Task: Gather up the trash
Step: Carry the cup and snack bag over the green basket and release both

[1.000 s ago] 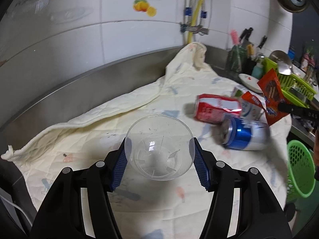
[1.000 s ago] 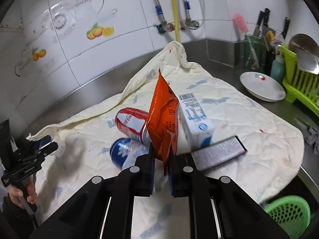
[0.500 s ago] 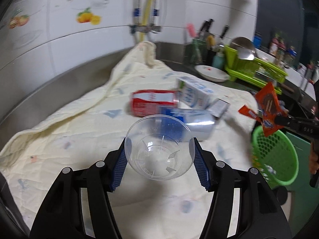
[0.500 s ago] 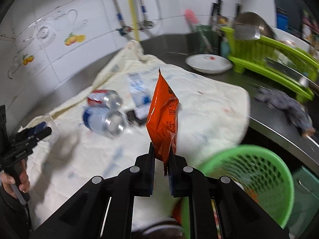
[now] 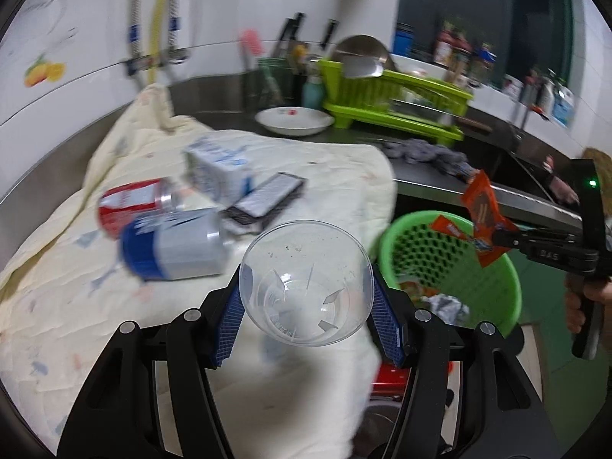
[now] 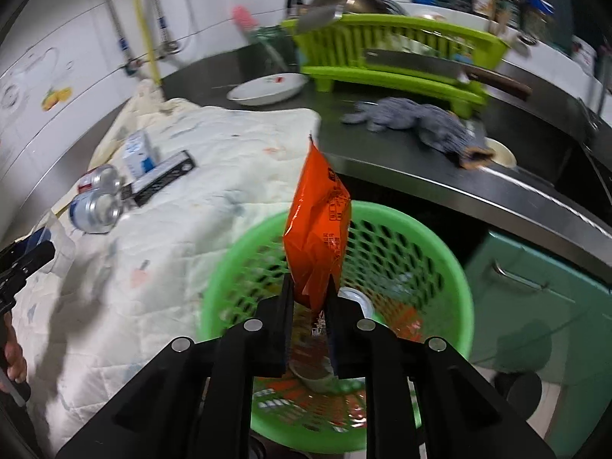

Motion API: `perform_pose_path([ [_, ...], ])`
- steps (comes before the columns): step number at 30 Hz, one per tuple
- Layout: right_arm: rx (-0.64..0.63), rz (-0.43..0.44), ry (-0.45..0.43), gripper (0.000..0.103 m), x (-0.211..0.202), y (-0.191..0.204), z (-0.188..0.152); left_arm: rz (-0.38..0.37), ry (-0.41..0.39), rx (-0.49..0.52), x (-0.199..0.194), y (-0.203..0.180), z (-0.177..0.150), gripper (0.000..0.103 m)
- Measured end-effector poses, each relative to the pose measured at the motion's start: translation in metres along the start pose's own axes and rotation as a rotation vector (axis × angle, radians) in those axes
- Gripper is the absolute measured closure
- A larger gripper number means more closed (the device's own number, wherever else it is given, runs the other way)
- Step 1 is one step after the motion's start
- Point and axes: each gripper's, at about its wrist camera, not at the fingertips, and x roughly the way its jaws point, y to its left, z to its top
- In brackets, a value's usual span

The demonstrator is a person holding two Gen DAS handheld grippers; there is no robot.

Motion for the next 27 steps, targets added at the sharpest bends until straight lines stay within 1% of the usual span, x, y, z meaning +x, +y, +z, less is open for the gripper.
perform_pose_path([
  [2,0.019,-0.008,-0.001,0.082,-0.003,-0.011,-0.005,-0.022,0.005,0.025,0.006,-0.019,0.003,0.043],
  [4,0.032,-0.018,-0.005,0.069,-0.005,-0.019,-0.009,-0.039,0.009,0.043,0.011,-0.034,0.007,0.043],
  [6,0.046,-0.021,-0.012,0.064,-0.007,-0.028,-0.013,-0.052,0.013,0.058,0.016,-0.047,0.009,0.043],
  [8,0.055,-0.023,-0.014,0.064,-0.009,-0.035,-0.017,-0.063,0.02,0.075,0.022,-0.061,0.011,0.043],
  [10,0.064,-0.021,-0.021,0.061,-0.013,-0.041,-0.021,-0.077,0.03,0.088,0.028,-0.073,0.012,0.043],
  [14,0.07,-0.024,-0.039,0.058,-0.023,-0.048,-0.027,-0.098,0.057,0.112,0.043,-0.096,0.013,0.043],
  [15,0.07,-0.028,-0.045,0.055,-0.025,-0.051,-0.029,-0.103,0.063,0.118,0.046,-0.101,0.013,0.043],
  [18,0.06,-0.049,-0.055,0.054,-0.032,-0.055,-0.032,-0.126,0.091,0.128,0.06,-0.119,0.011,0.043],
  [21,0.061,-0.062,-0.066,0.051,-0.037,-0.061,-0.036,-0.147,0.118,0.132,0.072,-0.132,0.009,0.042],
  [27,0.078,-0.078,-0.078,0.048,-0.046,-0.074,-0.041,-0.177,0.151,0.147,0.089,-0.154,0.004,0.04],
])
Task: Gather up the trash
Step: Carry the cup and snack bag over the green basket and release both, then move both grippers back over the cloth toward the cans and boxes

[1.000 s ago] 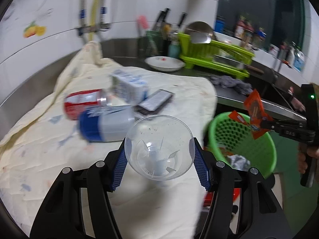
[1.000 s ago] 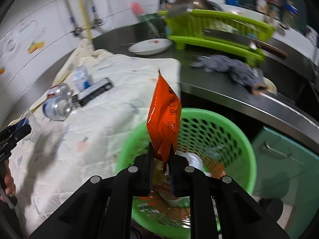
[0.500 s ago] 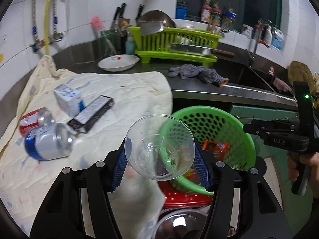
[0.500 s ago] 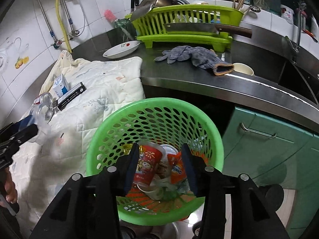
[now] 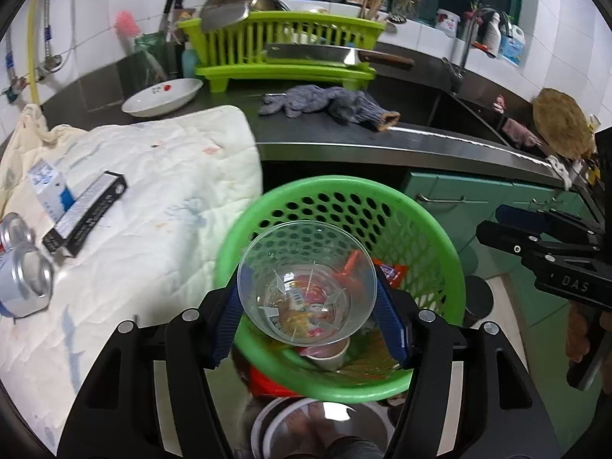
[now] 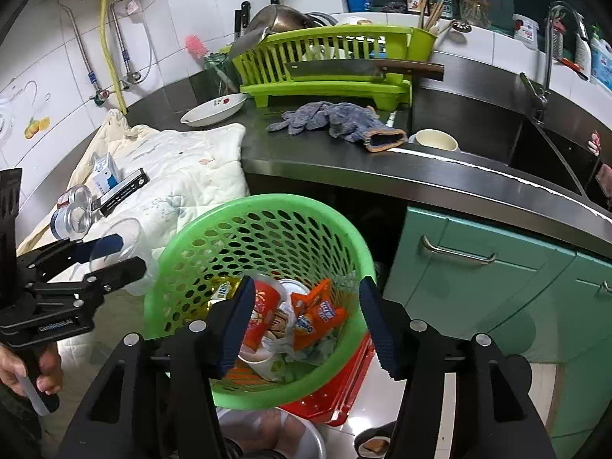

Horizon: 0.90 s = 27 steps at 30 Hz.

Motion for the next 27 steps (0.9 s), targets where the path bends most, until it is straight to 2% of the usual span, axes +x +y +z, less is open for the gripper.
perform_pose_path([
  [2,0.005,-0.001,0.001,0.048,-0.001,-0.003,0.0,-0.017,0.007,0.001,0.005,-0.006,0.002,0.039],
  [4,0.009,-0.001,-0.001,0.047,-0.002,-0.003,-0.001,-0.031,0.014,-0.005,0.007,-0.01,0.003,0.032],
  [7,0.008,-0.001,-0.001,0.047,-0.002,-0.003,-0.002,-0.034,0.009,-0.007,0.007,-0.013,0.002,0.028],
  [12,-0.003,0.012,-0.002,0.047,-0.003,0.005,-0.001,-0.023,0.002,-0.011,0.0,-0.007,0.0,0.028],
  [19,-0.041,0.043,0.006,0.046,0.002,0.033,0.004,0.035,-0.027,-0.076,-0.03,0.032,-0.009,0.028],
  [27,-0.096,0.089,0.011,0.046,0.01,0.075,0.013,0.143,-0.045,-0.167,-0.065,0.093,-0.024,0.028],
])
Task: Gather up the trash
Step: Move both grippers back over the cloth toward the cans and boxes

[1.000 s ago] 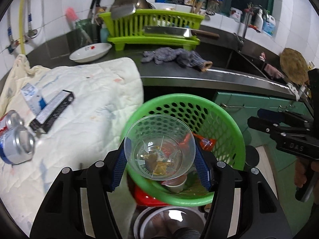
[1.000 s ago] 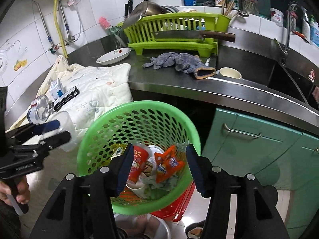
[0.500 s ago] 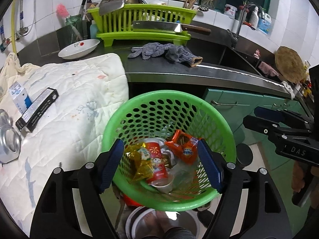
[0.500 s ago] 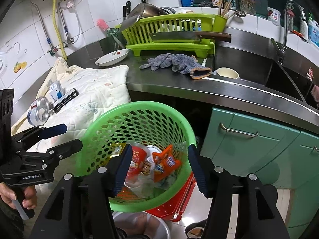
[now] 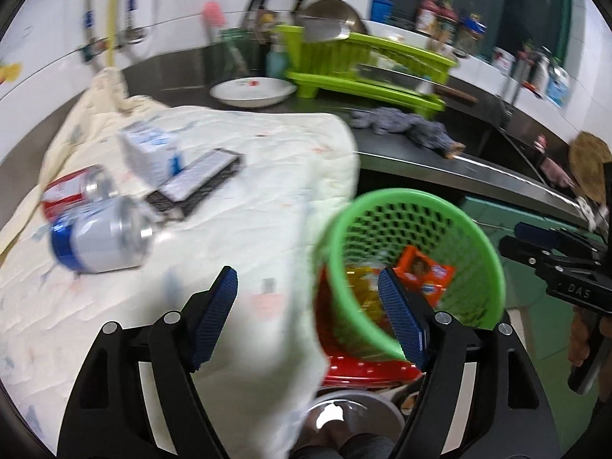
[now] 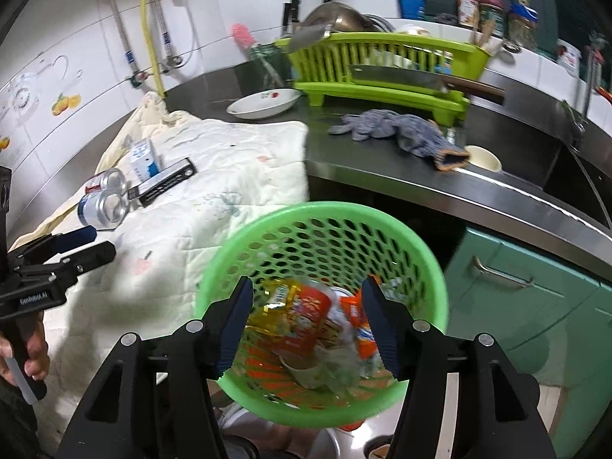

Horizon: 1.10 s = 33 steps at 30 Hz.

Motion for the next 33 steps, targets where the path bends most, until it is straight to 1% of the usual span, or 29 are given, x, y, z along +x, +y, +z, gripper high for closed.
perform_pose_path([
  [4,-0.035,0.024,0.001,0.046,0.007,0.022,0.01,0.048,-0.006,-0.043,-0.012,0.035,-0.003,0.028],
  [9,-0.069,0.055,0.006,0.046,0.018,0.045,0.021,0.099,-0.013,-0.094,-0.022,0.068,-0.004,0.028],
  [15,-0.106,0.094,0.016,0.046,0.034,0.072,0.032,0.161,-0.002,-0.185,-0.028,0.104,0.002,0.028],
  [17,-0.114,0.109,0.015,0.046,0.037,0.079,0.035,0.191,0.019,-0.235,-0.026,0.118,0.007,0.028],
  [18,-0.119,0.117,0.015,0.046,0.039,0.082,0.037,0.204,0.032,-0.28,-0.025,0.127,0.01,0.025],
  [19,-0.124,0.124,0.016,0.046,0.041,0.085,0.038,0.208,0.039,-0.319,-0.024,0.134,0.012,0.023],
  [22,-0.14,0.141,0.018,0.046,0.045,0.092,0.041,0.215,0.055,-0.418,-0.02,0.153,0.017,0.022],
  [25,-0.151,0.16,0.023,0.046,0.051,0.097,0.044,0.241,0.068,-0.524,-0.013,0.171,0.023,0.019],
  [27,-0.155,0.174,0.027,0.046,0.057,0.098,0.045,0.242,0.078,-0.59,-0.007,0.181,0.027,0.019],
  [28,-0.155,0.179,0.029,0.046,0.059,0.098,0.045,0.234,0.087,-0.641,-0.002,0.188,0.03,0.018],
  [33,-0.164,0.202,0.046,0.046,0.072,0.098,0.046,0.232,0.103,-0.795,0.017,0.206,0.037,0.017],
])
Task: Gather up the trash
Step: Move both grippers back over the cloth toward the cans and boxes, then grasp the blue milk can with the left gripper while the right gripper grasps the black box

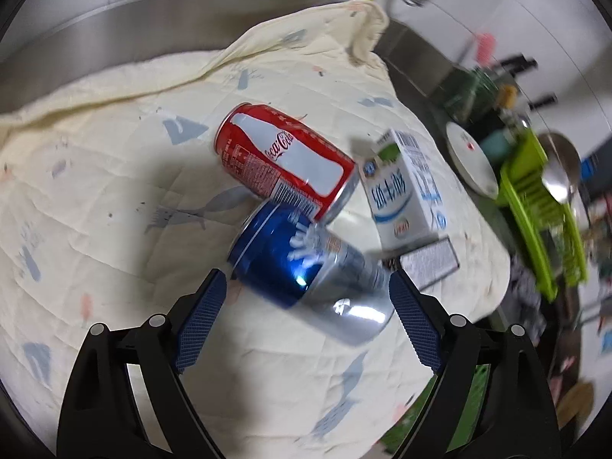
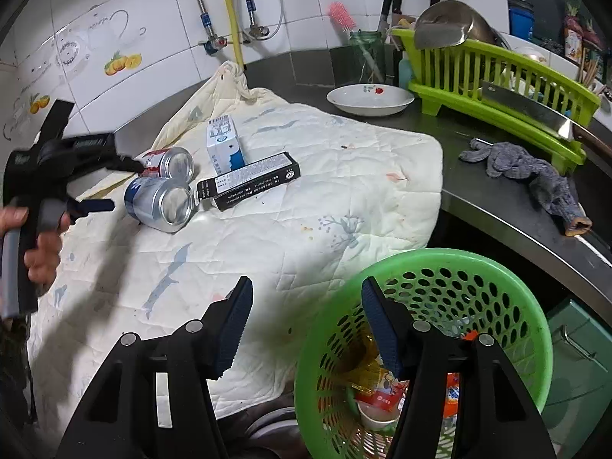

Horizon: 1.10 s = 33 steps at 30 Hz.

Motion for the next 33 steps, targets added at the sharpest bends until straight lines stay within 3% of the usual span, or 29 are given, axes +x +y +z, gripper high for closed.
perform_pose_path([
  [6,0.001,0.022,0.015,0.045,0.014,-0.004,0.0,0.015,0.036,-0.123,0.021,-0.002,0.004,0.012],
  [14,0.007,0.036,0.035,0.044,0.028,-0.008,0.0,0.076,0.072,-0.176,0.043,-0.002,0.006,0.012],
  [22,0.011,0.046,0.048,0.044,0.036,-0.005,0.006,0.078,0.086,-0.087,0.048,-0.007,0.0,0.017],
  [33,0.139,0.132,0.1,0.046,0.061,0.017,0.046,0.029,0.105,0.144,0.021,0.009,-0.009,0.023],
])
